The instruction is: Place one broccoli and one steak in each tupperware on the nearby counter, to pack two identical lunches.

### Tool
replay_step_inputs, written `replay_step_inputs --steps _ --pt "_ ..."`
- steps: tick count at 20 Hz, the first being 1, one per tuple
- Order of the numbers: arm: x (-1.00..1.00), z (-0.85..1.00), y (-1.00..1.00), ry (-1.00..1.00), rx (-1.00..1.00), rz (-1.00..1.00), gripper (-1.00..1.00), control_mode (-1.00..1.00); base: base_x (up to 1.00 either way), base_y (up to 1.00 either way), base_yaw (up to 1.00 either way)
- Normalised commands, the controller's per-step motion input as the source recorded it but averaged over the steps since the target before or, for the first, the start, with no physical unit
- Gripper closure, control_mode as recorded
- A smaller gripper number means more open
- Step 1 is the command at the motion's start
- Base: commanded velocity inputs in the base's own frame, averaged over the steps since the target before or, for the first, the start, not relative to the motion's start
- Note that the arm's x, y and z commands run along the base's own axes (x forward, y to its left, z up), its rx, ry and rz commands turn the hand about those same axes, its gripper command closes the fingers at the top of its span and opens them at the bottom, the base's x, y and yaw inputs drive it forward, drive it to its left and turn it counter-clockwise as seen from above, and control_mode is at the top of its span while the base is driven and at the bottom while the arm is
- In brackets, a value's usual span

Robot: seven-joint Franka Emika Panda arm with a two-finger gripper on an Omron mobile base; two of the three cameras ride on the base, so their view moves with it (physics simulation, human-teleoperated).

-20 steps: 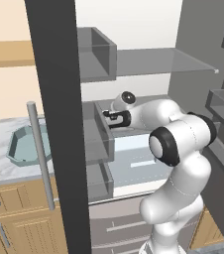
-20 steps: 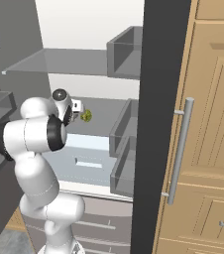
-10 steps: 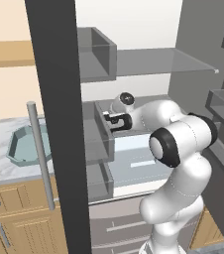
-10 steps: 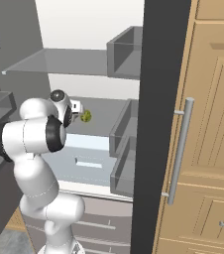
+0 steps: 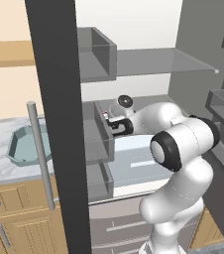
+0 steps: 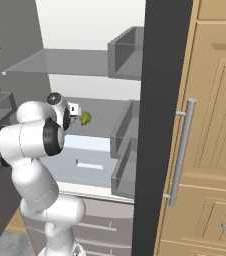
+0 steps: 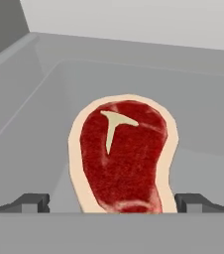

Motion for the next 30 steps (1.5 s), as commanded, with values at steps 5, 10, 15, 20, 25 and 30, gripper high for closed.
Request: replay_step_inputs --steps 5,10,15,20,25,30 --pt "0.13 -0.07 0.0 0.0 0.0 0.0 -1.0 -1.0 0.0 0.0 0.0" --pt "-0.1 -0.23 -0.06 0.01 0.0 -0.03 -1.0 -1.0 0.0 0.0 0.0" --pt "-0.13 -0.23 -0.06 0.0 0.0 -0.04 -1.0 -1.0 0.0 0.0 0.0" --pt "-0.06 -0.24 -0.01 0.0 0.0 -0.04 -1.0 -1.0 0.0 0.0 0.0" --pt "0.0 -0.33 0.0 0.05 0.0 -0.03 -1.0 -1.0 0.0 0.0 0.0" --pt "-0.03 -0.38 0.0 0.09 0.0 -0.03 1.0 -1.0 0.0 0.0 0.0"
